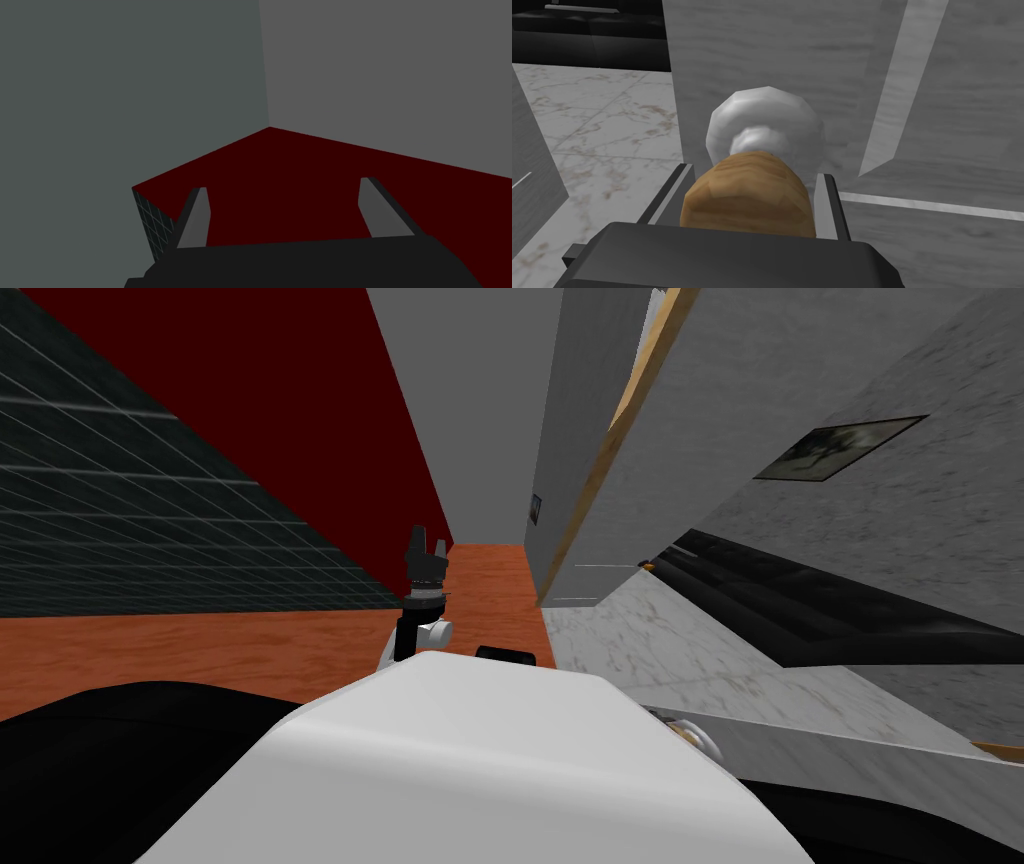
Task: Push the door open
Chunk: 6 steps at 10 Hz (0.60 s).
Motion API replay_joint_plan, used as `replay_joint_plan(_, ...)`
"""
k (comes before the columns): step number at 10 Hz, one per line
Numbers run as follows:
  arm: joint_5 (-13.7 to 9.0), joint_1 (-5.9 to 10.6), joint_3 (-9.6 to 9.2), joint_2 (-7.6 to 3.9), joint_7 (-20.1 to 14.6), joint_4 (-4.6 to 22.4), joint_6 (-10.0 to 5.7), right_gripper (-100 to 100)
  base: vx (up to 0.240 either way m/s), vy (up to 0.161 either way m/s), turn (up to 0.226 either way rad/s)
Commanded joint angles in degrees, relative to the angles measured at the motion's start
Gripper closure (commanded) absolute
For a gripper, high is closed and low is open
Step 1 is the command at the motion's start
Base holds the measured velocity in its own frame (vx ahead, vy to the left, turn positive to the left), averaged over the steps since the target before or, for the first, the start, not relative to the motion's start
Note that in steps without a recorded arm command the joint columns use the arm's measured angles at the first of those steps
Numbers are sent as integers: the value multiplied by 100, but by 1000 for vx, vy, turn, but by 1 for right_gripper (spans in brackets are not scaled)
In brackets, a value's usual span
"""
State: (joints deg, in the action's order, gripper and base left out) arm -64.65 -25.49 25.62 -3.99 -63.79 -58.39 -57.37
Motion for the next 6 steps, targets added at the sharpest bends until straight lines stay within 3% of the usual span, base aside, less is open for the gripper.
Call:
replay_joint_plan(1,-103,-64,134,-62,66,-94,-17,100,102,-175,-44)
replay_joint_plan(6,-341,-112,352,-93,81,-7,-89,100,102,-179,-46)
